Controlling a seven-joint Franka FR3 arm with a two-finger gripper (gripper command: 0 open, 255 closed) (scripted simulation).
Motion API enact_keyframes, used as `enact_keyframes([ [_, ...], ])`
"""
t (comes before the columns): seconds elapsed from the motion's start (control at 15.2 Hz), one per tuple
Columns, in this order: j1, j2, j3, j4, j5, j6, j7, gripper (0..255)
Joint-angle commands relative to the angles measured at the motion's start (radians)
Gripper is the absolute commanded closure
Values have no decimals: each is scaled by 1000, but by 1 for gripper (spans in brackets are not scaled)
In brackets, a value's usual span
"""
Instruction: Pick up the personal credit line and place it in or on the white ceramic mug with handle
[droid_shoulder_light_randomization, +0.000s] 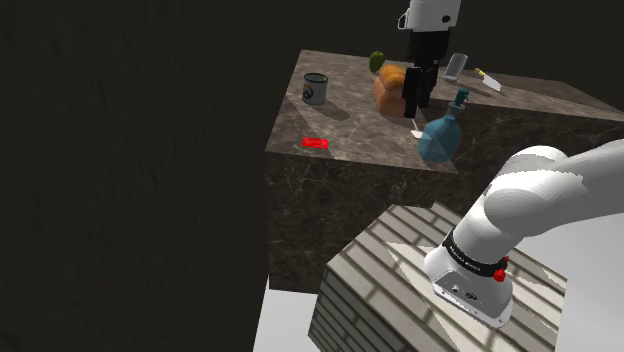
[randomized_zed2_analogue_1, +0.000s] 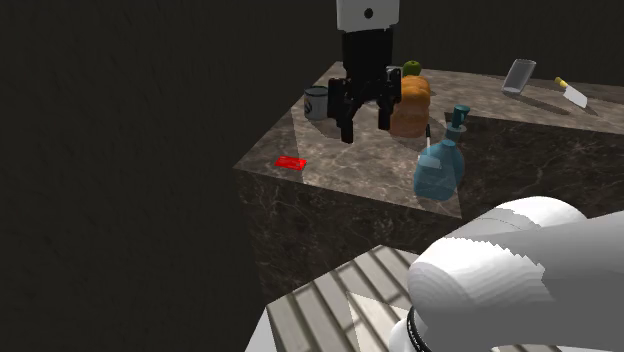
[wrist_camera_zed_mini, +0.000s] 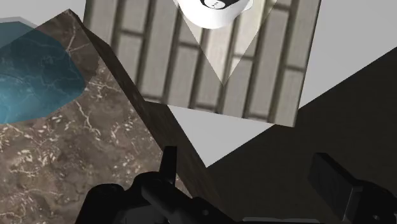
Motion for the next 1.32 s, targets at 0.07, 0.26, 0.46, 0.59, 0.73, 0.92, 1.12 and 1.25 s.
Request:
enact_keyframes([
  [0.07,5,-4,-11,-32,-2,56,-28,0],
  [0.26,21,-3,-48,-118,-4,230,-112,0],
  [0.46,40,23,-86,-187,3,410,-199,0],
  [0.59,57,55,-113,-224,14,533,-261,0],
  [0.73,78,97,-142,-251,32,657,-327,0],
  [0.92,126,180,-193,-274,78,841,-440,0],
  [1.12,201,280,-257,-274,157,1015,-578,0],
  [1.25,271,352,-313,-259,240,1119,-692,0],
])
